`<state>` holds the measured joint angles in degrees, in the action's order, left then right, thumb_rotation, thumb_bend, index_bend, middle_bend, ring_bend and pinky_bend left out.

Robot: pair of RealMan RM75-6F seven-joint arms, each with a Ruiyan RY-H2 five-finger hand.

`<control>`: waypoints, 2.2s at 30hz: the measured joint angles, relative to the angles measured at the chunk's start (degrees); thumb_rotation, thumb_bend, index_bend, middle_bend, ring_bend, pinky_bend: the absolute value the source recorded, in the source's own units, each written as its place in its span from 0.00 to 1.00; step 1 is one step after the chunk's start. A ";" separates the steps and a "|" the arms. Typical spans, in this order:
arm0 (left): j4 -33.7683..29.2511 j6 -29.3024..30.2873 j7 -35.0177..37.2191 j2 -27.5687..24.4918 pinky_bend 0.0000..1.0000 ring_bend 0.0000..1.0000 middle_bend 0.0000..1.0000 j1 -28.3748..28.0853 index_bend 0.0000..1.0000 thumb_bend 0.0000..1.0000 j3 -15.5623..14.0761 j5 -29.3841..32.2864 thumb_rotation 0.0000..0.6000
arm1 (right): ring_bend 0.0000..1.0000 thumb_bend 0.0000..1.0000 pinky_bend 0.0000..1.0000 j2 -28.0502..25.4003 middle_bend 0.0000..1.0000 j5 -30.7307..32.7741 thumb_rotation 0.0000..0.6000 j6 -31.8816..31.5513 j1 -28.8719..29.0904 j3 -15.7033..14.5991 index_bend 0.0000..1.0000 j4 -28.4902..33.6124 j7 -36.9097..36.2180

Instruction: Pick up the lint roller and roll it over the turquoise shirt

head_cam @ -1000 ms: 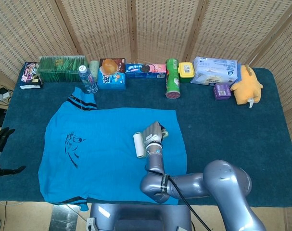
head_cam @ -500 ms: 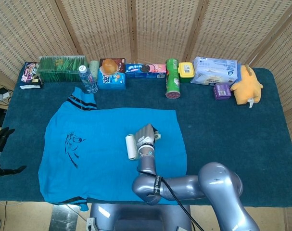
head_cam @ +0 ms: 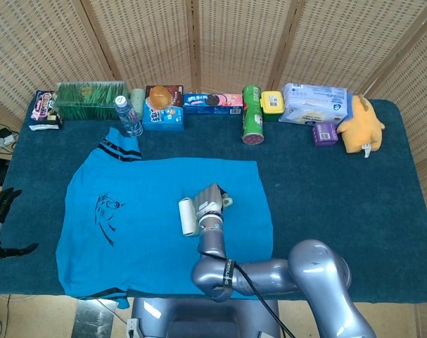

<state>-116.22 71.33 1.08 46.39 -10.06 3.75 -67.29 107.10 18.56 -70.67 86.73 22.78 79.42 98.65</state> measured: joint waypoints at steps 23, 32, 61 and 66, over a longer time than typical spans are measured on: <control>-1.27 -2.19 -2.62 -0.45 0.02 0.00 0.00 -2.54 0.00 0.08 0.52 -1.09 1.00 | 0.82 1.00 1.00 -12.45 0.85 -7.45 1.00 -2.53 -13.01 -9.17 0.90 10.79 -5.45; -1.49 -2.10 -2.63 -0.95 0.02 0.00 0.00 -2.70 0.00 0.08 0.53 -1.31 1.00 | 0.82 1.00 1.00 -18.02 0.85 -11.37 1.00 -1.99 -17.42 -13.99 0.90 13.67 -7.91; -2.72 -1.07 -2.74 -1.07 0.02 0.00 0.00 -2.21 0.00 0.08 0.12 -0.97 1.00 | 0.56 0.93 0.71 -34.06 0.62 -39.11 1.00 30.14 -26.71 -13.91 0.61 1.56 -41.64; -3.11 -1.46 -3.51 -0.81 0.02 0.00 0.00 -2.67 0.00 0.08 0.27 -0.19 1.00 | 0.17 0.52 0.36 -34.83 0.17 -40.37 1.00 36.14 -27.98 -16.64 0.16 -1.11 -46.97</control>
<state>-119.32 69.87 -2.43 45.57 -12.73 4.03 -67.48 72.27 -21.80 -34.53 58.75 6.14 78.31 51.68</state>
